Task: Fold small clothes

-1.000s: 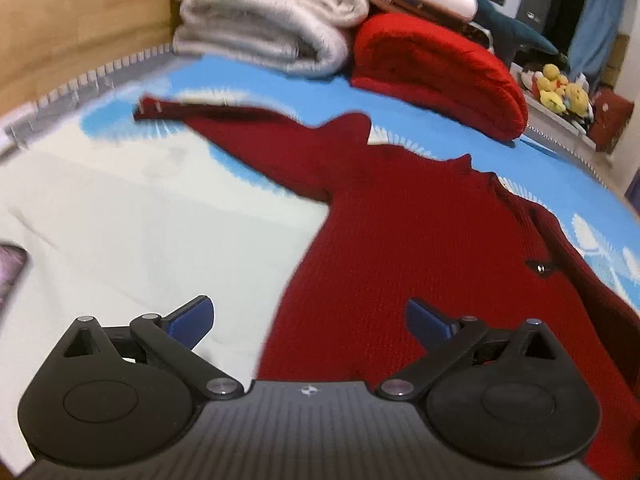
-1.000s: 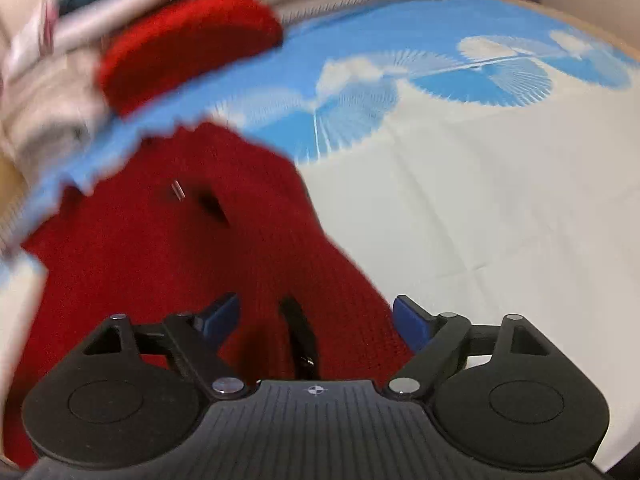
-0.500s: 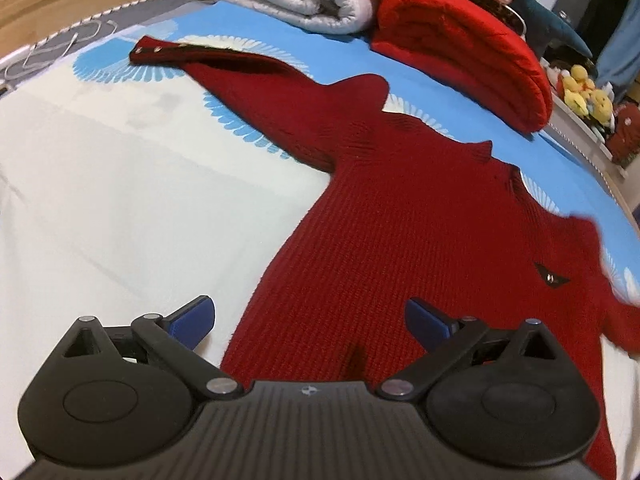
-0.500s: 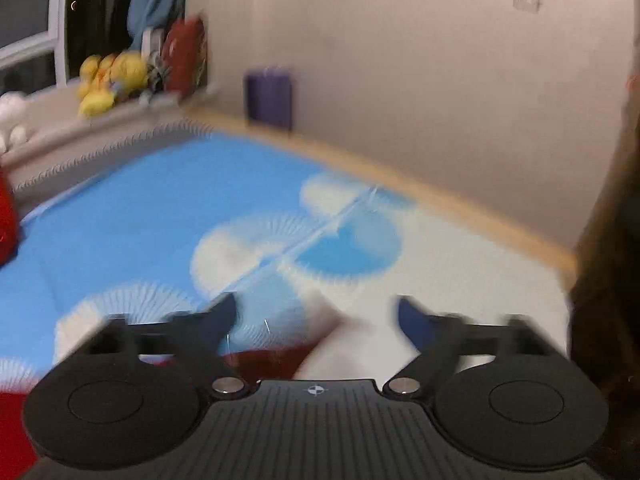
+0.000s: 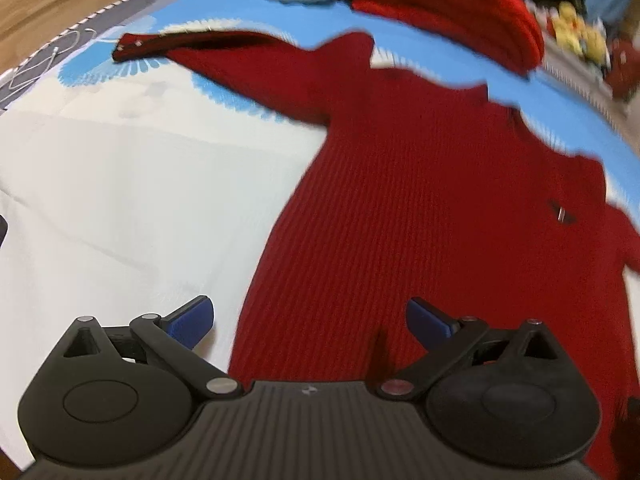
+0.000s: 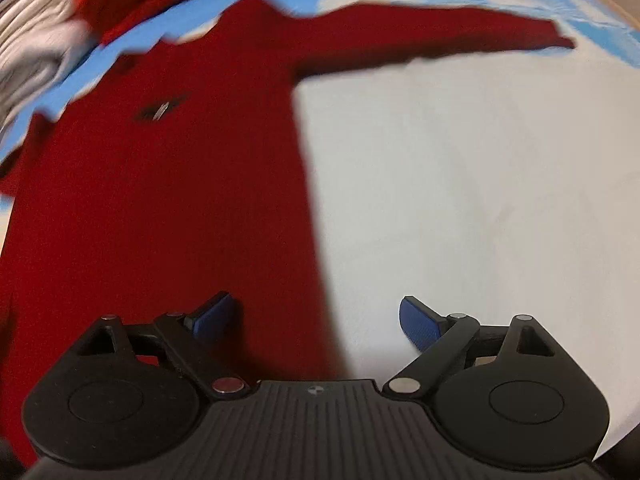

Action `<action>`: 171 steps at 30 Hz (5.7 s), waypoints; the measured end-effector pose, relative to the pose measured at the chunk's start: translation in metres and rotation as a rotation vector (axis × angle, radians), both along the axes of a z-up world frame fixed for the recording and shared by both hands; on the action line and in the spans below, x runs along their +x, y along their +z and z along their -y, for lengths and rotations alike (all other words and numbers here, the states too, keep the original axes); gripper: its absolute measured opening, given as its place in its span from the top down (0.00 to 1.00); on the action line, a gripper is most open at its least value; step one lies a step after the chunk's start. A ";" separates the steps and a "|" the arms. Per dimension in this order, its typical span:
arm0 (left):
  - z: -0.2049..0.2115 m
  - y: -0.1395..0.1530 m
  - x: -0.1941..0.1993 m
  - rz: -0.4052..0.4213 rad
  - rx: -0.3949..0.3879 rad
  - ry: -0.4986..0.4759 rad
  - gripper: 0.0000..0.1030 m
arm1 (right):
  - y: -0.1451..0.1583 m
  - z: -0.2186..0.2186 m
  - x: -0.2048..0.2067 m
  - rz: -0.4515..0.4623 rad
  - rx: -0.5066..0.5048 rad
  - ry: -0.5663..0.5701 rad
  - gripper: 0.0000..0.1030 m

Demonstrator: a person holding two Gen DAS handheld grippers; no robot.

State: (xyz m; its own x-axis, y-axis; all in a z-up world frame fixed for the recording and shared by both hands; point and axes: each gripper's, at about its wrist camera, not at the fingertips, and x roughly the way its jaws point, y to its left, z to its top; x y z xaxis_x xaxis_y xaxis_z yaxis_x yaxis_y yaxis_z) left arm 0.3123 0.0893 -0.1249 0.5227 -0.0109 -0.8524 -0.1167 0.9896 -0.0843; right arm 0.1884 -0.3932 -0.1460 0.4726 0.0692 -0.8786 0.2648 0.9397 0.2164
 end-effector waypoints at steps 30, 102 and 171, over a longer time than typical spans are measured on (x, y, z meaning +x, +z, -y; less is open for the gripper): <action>-0.022 -0.008 -0.079 -0.044 -0.103 -0.290 0.79 | -0.009 -0.001 -0.033 0.122 0.276 0.051 0.88; -0.212 -0.035 0.265 0.121 -0.088 0.458 0.02 | 0.025 -0.083 0.053 0.173 0.072 0.043 0.34; -0.001 -0.017 0.100 0.069 0.075 0.059 0.01 | 0.001 -0.033 0.269 0.187 0.306 -0.234 0.45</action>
